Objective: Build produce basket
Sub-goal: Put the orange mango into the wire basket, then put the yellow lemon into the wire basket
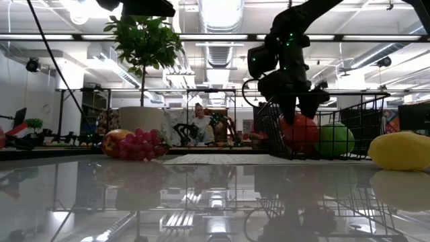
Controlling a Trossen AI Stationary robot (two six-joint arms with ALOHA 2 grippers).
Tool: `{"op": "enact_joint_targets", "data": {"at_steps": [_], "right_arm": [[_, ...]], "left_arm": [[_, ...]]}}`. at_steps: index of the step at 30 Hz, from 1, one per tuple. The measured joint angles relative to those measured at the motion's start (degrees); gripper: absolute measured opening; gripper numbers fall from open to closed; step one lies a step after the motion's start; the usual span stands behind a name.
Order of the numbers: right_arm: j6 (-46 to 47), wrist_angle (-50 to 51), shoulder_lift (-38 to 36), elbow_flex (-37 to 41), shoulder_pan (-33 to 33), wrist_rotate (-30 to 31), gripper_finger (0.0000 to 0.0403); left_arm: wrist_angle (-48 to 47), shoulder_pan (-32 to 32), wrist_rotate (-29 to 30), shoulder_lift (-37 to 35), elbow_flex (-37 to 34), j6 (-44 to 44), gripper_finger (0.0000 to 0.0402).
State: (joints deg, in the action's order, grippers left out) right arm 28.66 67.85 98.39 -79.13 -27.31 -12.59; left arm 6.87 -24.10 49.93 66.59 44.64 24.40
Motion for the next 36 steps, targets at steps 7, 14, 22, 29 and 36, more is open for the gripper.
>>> {"op": "enact_joint_targets", "data": {"at_steps": [7,14,22,29,36], "right_arm": [[0.0,-1.4,-0.1,0.0,0.0,-2.8,0.0311],[0.2,0.1,-0.6,-1.5,0.0,-2.8,0.0302],[-0.2,2.5,-4.3,-9.2,1.2,-1.0,0.0286],[2.4,2.5,-11.5,-11.0,7.5,4.4,0.0278],[12.0,2.4,-17.9,-10.4,19.2,7.9,0.0274]], "left_arm": [[0.0,0.0,0.0,0.0,0.0,0.0,0.0290],[0.1,0.0,0.0,0.0,0.0,0.0,0.0290],[0.2,0.0,0.0,0.0,0.1,0.0,0.0290],[0.5,0.0,0.0,0.0,0.2,-0.1,0.0290],[1.7,0.0,0.0,0.0,0.2,-0.2,0.0290]]}}
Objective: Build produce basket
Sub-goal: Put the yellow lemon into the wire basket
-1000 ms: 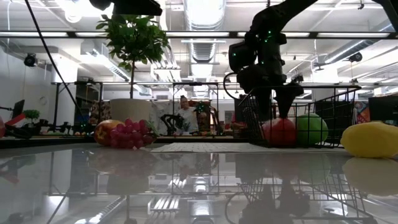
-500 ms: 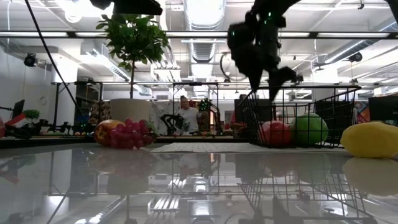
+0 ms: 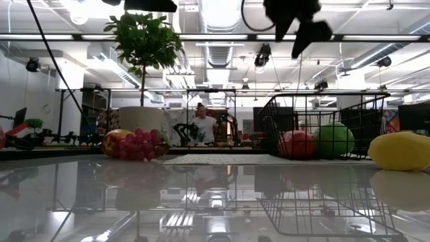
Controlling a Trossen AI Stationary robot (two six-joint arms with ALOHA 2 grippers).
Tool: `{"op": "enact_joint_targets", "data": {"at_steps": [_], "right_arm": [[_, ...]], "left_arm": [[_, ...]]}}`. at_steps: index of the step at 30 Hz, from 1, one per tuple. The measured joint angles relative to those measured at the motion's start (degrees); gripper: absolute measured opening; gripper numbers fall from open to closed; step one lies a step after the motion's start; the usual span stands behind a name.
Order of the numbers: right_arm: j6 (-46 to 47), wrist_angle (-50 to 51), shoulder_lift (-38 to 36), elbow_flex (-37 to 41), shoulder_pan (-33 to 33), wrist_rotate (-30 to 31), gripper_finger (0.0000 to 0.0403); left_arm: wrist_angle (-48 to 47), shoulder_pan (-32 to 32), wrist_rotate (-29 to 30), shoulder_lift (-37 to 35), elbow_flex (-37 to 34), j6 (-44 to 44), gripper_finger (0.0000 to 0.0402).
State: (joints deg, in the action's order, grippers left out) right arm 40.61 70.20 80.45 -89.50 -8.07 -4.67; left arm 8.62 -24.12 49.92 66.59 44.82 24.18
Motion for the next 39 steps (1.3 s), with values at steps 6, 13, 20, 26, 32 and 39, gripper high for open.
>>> {"op": "enact_joint_targets", "data": {"at_steps": [6,13,20,26,32,39], "right_arm": [[9.8,-0.2,-2.2,1.1,11.3,2.7,0.0272],[20.6,0.3,0.2,3.4,21.1,5.3,0.0272],[27.3,0.3,3.9,9.2,25.4,4.0,0.0267],[28.9,0.0,5.9,15.8,25.4,0.3,0.0268],[28.6,-0.8,7.8,20.6,25.5,-4.6,0.0309],[28.5,-6.0,8.7,24.3,25.6,-4.9,0.0346]], "left_arm": [[0.0,0.0,0.0,0.0,0.0,0.0,0.0290],[0.0,0.0,0.0,0.0,0.0,0.0,0.0290],[-0.1,0.0,0.0,0.0,0.0,0.0,0.0290],[0.0,0.0,0.0,0.0,-0.1,0.0,0.0290],[-0.1,0.0,0.0,0.0,-0.1,0.0,0.0290],[-0.1,0.0,0.0,0.0,-0.1,0.0,0.0290]]}}
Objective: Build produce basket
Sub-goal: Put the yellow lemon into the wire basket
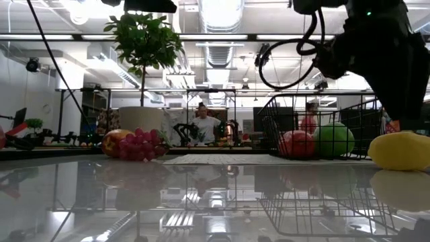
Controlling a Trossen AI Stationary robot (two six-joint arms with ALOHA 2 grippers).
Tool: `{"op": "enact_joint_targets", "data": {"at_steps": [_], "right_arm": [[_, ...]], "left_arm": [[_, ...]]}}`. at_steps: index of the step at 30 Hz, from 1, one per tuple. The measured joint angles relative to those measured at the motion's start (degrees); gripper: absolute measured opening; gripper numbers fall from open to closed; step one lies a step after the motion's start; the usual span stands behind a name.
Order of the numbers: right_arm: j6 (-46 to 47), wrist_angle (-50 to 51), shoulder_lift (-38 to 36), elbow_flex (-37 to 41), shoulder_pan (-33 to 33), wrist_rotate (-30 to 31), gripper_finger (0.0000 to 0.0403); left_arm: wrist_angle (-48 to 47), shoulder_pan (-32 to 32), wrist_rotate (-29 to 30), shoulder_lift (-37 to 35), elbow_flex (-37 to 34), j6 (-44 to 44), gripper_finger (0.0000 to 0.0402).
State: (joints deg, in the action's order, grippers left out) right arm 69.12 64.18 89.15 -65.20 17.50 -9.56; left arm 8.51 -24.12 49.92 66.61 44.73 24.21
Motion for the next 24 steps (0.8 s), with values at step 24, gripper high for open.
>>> {"op": "enact_joint_targets", "data": {"at_steps": [24], "right_arm": [[1.5,-9.7,0.2,7.7,0.0,1.2,0.0320]], "left_arm": [[0.0,0.0,0.0,0.0,0.0,0.0,0.0290]]}}
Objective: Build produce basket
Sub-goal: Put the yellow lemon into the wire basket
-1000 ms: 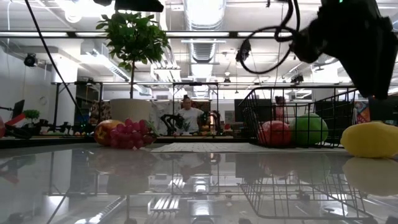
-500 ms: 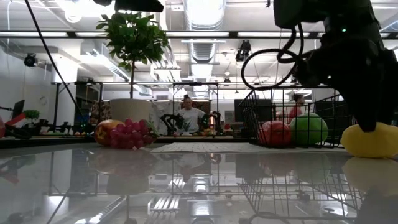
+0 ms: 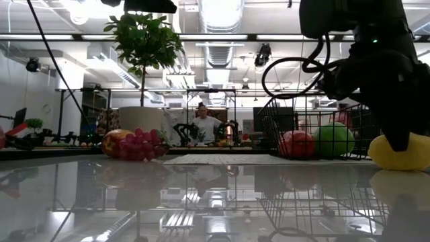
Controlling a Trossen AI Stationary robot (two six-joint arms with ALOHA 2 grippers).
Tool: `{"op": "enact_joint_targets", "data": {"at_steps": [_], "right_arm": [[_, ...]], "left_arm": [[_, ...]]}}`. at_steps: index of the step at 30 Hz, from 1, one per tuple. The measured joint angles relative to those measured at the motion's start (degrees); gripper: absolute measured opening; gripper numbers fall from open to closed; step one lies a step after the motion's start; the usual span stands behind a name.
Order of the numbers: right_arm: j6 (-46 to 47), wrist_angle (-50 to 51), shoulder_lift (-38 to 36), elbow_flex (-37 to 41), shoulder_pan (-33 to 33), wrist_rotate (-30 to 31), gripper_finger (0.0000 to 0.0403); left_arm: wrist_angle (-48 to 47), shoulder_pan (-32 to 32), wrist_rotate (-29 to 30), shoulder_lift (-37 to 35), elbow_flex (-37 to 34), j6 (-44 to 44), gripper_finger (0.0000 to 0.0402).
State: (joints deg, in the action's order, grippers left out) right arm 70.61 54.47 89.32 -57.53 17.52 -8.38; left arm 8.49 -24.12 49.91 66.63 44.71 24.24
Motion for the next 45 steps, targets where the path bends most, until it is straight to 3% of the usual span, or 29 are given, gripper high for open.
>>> {"op": "enact_joint_targets", "data": {"at_steps": [10,15,21,27,37,45], "right_arm": [[1.5,-1.2,0.0,0.1,0.0,0.4,0.0186],[1.5,-1.3,0.0,-0.1,0.0,0.4,0.0148],[1.2,-1.0,0.0,-2.0,0.0,-0.7,0.0157],[-4.4,-0.8,0.0,-9.5,0.0,-0.4,0.0161],[-18.1,-0.3,0.0,-24.2,-2.0,11.9,0.0160],[-26.9,11.3,-0.1,-31.4,-6.3,20.6,0.0161]], "left_arm": [[0.0,0.0,0.0,0.0,0.0,0.0,0.0290],[0.0,0.0,0.0,0.0,0.0,0.0,0.0290],[0.0,0.0,0.0,0.0,0.0,0.0,0.0290],[0.0,0.0,0.0,0.0,0.0,0.0,0.0290],[0.0,0.0,0.0,0.0,0.0,0.0,0.0290],[0.0,0.0,0.0,0.0,0.0,0.0,0.0290]]}}
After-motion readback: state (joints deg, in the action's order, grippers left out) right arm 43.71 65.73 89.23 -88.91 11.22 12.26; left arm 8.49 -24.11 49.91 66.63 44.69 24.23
